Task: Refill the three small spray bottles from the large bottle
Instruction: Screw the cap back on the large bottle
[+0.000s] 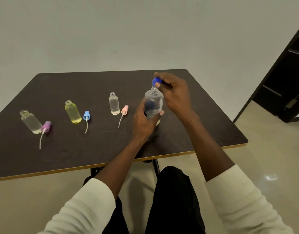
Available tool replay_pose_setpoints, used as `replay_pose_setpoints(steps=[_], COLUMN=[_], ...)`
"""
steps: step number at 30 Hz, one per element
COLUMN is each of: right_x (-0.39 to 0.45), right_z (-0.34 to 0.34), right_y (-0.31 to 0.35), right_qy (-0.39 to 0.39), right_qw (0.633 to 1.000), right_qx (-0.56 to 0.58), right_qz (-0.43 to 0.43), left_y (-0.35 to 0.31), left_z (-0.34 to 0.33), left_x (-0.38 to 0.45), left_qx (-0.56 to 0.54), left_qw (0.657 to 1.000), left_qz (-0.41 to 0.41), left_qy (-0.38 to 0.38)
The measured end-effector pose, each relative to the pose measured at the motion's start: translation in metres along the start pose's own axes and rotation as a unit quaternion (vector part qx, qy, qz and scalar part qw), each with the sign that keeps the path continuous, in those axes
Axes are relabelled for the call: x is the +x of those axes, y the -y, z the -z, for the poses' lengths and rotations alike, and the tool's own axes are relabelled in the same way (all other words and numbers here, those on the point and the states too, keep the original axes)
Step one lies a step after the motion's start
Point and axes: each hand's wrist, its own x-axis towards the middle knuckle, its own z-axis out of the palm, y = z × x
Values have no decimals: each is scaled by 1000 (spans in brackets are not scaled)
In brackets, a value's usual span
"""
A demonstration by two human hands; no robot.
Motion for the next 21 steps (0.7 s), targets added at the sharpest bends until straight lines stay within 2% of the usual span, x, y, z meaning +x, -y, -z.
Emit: replay_pose_setpoints(steps=[4,8,18,21], right_x=[6,7,6,8], right_z=[-2,2,3,0], right_y=[-2,-2,-9,-6], right_qy=[80,100,40,25], right_qw=[993,991,997,997], right_qx=[-87,-80,-16,-47], right_qz=[-7,-33,-66,-49], left_y=[0,2,3,4], left_z=[-1,0,-1,-1], left_x=[-1,1,0,0], left_qx=[8,13,21,22], left_qw=[1000,1000,1000,1000], left_qz=[8,2,0,0], left_qy=[3,4,-2,-8])
